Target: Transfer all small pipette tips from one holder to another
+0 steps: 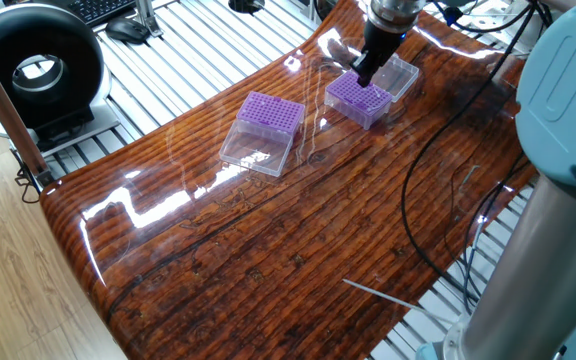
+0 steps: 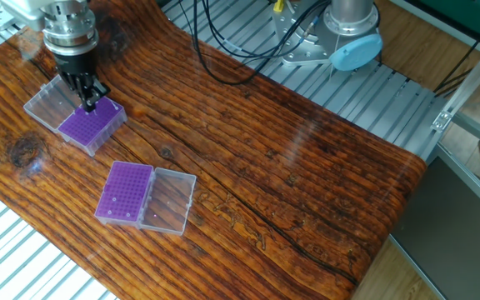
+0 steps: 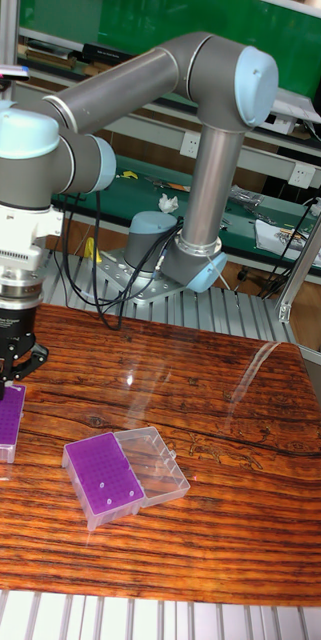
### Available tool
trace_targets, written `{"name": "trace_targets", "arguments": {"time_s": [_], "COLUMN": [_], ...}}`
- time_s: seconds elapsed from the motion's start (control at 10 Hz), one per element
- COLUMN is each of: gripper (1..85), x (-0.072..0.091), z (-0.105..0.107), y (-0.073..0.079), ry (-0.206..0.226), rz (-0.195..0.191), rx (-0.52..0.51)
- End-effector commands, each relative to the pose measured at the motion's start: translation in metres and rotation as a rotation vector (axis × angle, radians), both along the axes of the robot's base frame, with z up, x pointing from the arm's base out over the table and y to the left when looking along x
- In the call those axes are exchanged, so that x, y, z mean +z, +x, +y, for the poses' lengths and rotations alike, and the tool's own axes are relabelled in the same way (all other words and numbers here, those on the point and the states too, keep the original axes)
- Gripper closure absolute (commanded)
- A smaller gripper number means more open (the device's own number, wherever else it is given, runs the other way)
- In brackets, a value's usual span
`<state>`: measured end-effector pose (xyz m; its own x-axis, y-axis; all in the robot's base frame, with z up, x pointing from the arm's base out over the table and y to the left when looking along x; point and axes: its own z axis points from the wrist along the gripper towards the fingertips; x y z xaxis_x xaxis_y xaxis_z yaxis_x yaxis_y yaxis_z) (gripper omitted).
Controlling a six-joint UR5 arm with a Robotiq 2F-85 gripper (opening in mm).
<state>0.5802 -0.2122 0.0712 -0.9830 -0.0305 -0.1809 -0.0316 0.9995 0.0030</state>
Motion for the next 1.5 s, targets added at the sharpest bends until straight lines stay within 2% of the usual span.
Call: {"name": "trace_targets", "arguments": {"time_s": [0.0,0.3,0.6,1.4], "gripper": [84.7,84.7,84.7,84.7], "x": [0.0003,0.0019,0.0034,0.0027], "z": [-0.0007,0.0016,0.0083,0.0072], "y": [0.0002,0.0000,0.0020,0.0062], "ry": [0.010,0.013,0.035,0.042], "rz": [-0.008,-0.008,-0.012,-0.025], "rx": [-0.005,-0.007,-0.013,-0.003]}}
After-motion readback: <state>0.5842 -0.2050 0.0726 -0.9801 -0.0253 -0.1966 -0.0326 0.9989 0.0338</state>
